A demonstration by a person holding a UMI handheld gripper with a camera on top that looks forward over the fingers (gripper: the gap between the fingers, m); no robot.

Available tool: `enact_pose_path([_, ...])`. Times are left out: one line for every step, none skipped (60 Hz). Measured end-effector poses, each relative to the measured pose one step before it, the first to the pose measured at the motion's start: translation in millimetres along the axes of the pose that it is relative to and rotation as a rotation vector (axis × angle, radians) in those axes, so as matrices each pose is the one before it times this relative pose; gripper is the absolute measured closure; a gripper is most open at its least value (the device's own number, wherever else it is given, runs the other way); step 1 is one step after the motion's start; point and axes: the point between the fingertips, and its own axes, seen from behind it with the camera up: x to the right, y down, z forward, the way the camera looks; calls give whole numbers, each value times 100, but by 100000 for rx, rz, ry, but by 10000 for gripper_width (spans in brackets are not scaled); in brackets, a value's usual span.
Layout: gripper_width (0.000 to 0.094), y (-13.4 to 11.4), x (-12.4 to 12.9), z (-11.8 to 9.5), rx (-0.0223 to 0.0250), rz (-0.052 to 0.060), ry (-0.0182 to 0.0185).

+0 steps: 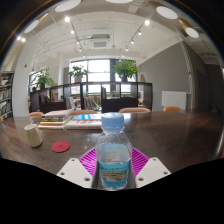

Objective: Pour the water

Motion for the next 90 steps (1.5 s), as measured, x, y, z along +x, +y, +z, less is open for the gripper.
enact_pose_path([519, -15, -163, 81, 405, -980, -325])
enact_pose_path([524, -38, -141, 21, 321, -800, -359])
enact_pose_path([543, -101, 26, -2, 480, -371, 190])
enact_pose_path([559, -9, 71, 43, 233, 144, 324])
enact_pose_path([573, 16, 56, 31, 341, 601, 483])
enact_pose_path([591, -509, 991, -586, 418, 480, 23])
enact_pose_path([618, 126, -127, 55, 193, 59, 25])
enact_pose_path([619, 78, -75, 73, 20, -653, 92])
enact_pose_path([647, 41, -98, 72, 59, -906, 136])
enact_pose_path([654, -18, -32, 75, 49, -578, 211])
enact_pose_path([650, 63, -61, 48, -21, -65, 377])
enact_pose_path([652, 21, -64, 88, -81, 123, 339])
enact_pose_path([655, 33, -71, 80, -263, -151, 360])
enact_pose_path([651, -13, -76, 103, 14, -178, 288])
enact_pose_path([651, 47, -353, 227, 118, -195, 726])
enact_pose_path([655, -49, 34, 53, 84, -43, 501])
enact_pose_path([652, 27, -73, 55, -76, -440, 372])
enact_pose_path([653, 10, -154, 98, -121, -973, 235])
enact_pose_path([653, -10, -119, 82, -272, -1142, 410])
enact_pose_path([650, 4, -57, 139, -310, -1031, 749])
enact_pose_path([651, -77, 282, -177, -432, -926, 770])
enact_pose_path([655, -117, -45, 44, -328, -908, 729])
enact_pose_path([654, -122, -151, 80, -435, -807, 300])
enact_pose_path([653, -138, -216, 97, -548, -866, -5])
enact_pose_path([653, -286, -246, 105, -328, -882, 124])
enact_pose_path([651, -354, -165, 88, 84, -1069, 617])
enact_pose_path([650, -517, -207, 101, 276, -1367, 795])
enact_pose_path([653, -579, -280, 157, 214, -1784, 529])
enact_pose_path([651, -724, 215, -356, -478, -2579, -175])
enact_pose_path([651, -565, -481, 138, -299, -2665, 17])
enact_pose_path([654, -714, -448, 68, 50, -2328, -27])
enact_pose_path([650, -894, -475, 106, 586, -2004, -120])
enact_pose_path([652, -893, -584, 214, 403, -2251, -294])
enact_pose_path([654, -731, -580, 251, -296, -2976, -231])
enact_pose_path([651, -520, -670, 415, -436, -3314, 387])
enact_pose_path([651, -808, -476, 244, -284, -3493, 305])
enact_pose_path([654, -861, -527, 268, 30, -3623, 88])
enact_pose_path([652, -762, -602, 276, -310, -4049, -215])
enact_pose_path([651, -677, -553, 272, -819, -4454, -172])
enact_pose_path([653, -796, -470, 197, -379, -3989, 7])
enact_pose_path([652, -970, -433, 164, 462, -3334, -20])
enact_pose_path([652, -1070, -500, 164, 1009, -3175, -290])
enact_pose_path([654, -743, -368, 700, 882, -3828, -1082])
enact_pose_path([652, -689, -731, -48, -197, -4524, 93])
enact_pose_path([651, -762, -377, 138, -313, -4714, 6])
enact_pose_path([652, -843, -332, 158, 185, -4347, 154])
enact_pose_path([651, -878, -430, 202, 434, -4327, -121])
enact_pose_path([651, -776, -464, 184, 197, -4650, -429])
enact_pose_path([654, -740, -376, 134, 47, -4529, -426])
enact_pose_path([653, -871, -354, 145, 516, -3942, -217])
enact_pose_path([652, -957, -278, 90, 1123, -3506, -170])
enact_pose_path([654, -815, -425, 1178, 1657, -3799, -555])
enact_pose_path([653, -832, -72, -592, 149, -4293, -84])
enact_pose_path([650, -660, -250, 94, 53, -4664, -1])
enact_pose_path([652, -624, -171, 66, 158, -4600, 105])
enact_pose_path([651, -613, -212, 87, 343, -4414, 57])
enact_pose_path([649, -589, -208, 91, 289, -4364, -130])
enact_pose_path([644, -517, -266, 157, 263, -4278, -146])
enact_pose_path([637, -511, -225, 167, 343, -4170, 28])
enact_pose_path([633, -534, -386, 66, 482, -4301, -824])
enact_pose_path([637, -472, -377, 104, 397, -4113, -776])
enact_pose_path([637, -380, -333, 123, 66, -3755, -653])
enact_pose_path([634, -270, -300, 105, -294, -3774, -560])
enact_pose_path([637, -378, -938, 2421, 747, -3529, -135])
enact_pose_path([640, -544, 127, -1032, 3, -3600, -379])
enact_pose_path([636, -458, -199, -35, 465, -3539, -272])
enact_pose_path([637, -437, -214, 87, 298, -3709, -183])
enact_pose_path([637, -334, -179, 112, 25, -3927, -32])
enact_pose_path([636, -275, -84, 100, -125, -4007, 215])
enact_pose_path([638, -220, -67, 190, -280, -4051, 332])
enact_pose_path([640, -252, -116, 148, -167, -3972, 237])
enact_pose_path([637, -182, -489, 1030, 1007, -3407, 122])
enact_pose_path([637, -671, -88, -24, 1188, -2755, 226])
enact_pose_path([638, -537, -26, 103, 812, -3127, 264])
enact_pose_path([635, -367, -53, 110, 496, -3260, 339])
enact_pose_path([636, -245, -29, 128, 48, -3455, 222])
enact_pose_path([637, -216, -35, 168, -132, -3565, 154])
enact_pose_path([636, -248, 6, 122, -2, -3322, 228])
enact_pose_path([637, -279, -18, 81, 129, -3044, 208])
enact_pose_path([641, -251, -70, 90, 33, -2986, -46])
enact_pose_path([639, -137, -81, 67, -164, -3005, -150])
enact_pose_path([638, 219, -198, 330, 333, -2656, 1])
enact_pose_path([639, -326, 112, -116, 214, -2184, 20])
enact_pose_path([637, -289, 94, 1, 221, -1832, 352])
enact_pose_path([639, -175, -38, 47, 61, -1741, 136])
enact_pose_path([639, -87, -59, 61, -172, -1548, -95])
enact_pose_path([634, -60, -58, 49, -230, -1196, -136])
enact_pose_path([637, -128, -86, 39, -109, -692, -206])
enact_pose_path([638, 125, -153, 317, 163, -547, -166])
enact_pose_path([636, -196, 34, -93, 48, -239, -393])
